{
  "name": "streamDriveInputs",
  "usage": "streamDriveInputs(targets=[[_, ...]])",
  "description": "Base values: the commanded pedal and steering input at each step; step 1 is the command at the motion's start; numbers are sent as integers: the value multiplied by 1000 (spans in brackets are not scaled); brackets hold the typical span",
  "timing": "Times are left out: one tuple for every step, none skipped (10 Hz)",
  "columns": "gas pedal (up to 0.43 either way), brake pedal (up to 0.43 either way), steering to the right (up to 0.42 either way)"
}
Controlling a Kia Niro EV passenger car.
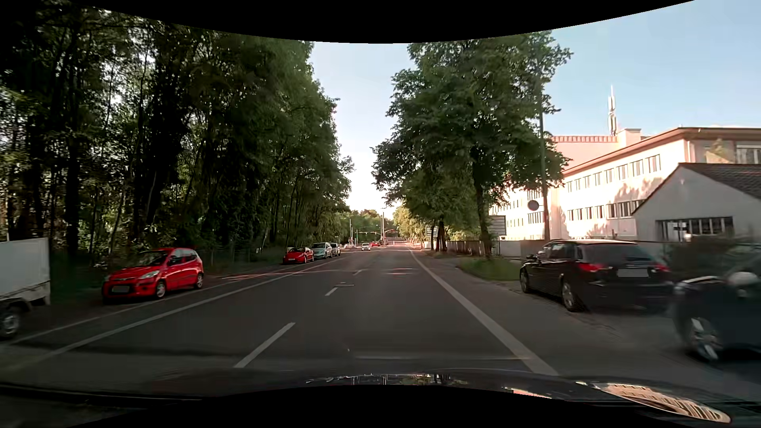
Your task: Follow the waypoints while adhering to traffic rules and regulations
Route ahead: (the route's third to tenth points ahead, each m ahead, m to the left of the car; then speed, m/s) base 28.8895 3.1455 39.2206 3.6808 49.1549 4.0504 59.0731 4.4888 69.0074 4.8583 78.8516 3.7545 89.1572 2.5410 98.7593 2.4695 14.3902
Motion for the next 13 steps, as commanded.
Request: streamDriveInputs(targets=[[150,6,-1],[150,6,-1],[150,6,-1],[138,6,-1],[138,6,-1],[138,6,-1],[138,12,0],[130,6,0],[110,6,0],[110,6,0],[98,6,0],[87,6,0],[87,6,0]])
